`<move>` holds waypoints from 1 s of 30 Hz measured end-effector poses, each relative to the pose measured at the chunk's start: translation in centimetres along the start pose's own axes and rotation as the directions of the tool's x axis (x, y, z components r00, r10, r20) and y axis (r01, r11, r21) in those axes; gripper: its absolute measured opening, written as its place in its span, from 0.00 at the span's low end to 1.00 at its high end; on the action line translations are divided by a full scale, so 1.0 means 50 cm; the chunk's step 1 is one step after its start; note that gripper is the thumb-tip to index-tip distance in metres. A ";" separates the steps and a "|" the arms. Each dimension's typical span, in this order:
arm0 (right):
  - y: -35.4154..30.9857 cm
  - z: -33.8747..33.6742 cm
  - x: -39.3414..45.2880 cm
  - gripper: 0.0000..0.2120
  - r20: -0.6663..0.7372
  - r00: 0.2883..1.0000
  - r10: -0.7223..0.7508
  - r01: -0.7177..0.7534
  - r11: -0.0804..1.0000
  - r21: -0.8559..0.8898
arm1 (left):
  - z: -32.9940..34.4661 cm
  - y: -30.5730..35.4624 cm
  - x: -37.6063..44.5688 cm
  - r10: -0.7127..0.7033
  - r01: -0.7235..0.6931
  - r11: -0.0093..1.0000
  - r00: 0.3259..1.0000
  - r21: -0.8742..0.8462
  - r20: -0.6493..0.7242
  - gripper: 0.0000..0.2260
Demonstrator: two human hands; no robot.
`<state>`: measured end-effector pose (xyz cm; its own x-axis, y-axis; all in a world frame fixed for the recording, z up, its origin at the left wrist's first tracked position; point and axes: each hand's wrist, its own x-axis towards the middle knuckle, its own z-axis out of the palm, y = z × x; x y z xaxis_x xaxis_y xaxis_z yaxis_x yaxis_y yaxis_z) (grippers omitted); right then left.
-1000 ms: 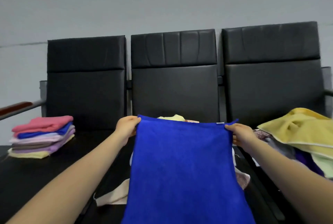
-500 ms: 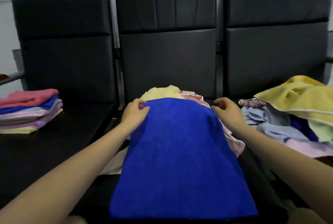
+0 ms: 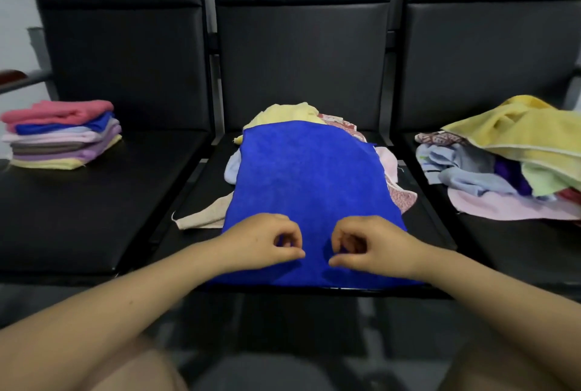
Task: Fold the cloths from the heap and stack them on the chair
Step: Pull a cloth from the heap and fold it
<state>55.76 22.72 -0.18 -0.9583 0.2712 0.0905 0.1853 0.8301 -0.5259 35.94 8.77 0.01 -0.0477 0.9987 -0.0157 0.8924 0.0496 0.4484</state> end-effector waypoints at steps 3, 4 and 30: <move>0.000 0.036 -0.011 0.18 0.173 0.974 -0.149 0.202 0.916 -0.347 | 0.013 -0.014 -0.014 0.007 -0.012 0.998 0.998 0.069 0.063 0.04; 0.004 0.045 -0.009 0.19 0.180 0.966 -0.186 0.245 0.881 -0.404 | 0.015 -0.016 -0.017 0.015 -0.020 0.997 0.998 0.076 0.066 0.05; 0.071 -0.085 0.011 0.06 -0.191 0.960 0.207 -0.149 0.948 0.280 | -0.072 -0.071 -0.001 -0.042 0.048 0.999 0.961 0.015 -0.274 0.21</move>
<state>56.80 27.89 1.62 -0.8396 0.5250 0.1393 0.2577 0.6107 -0.7488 31.14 8.49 1.65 -0.2064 0.9554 0.2111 0.8958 0.0977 0.4337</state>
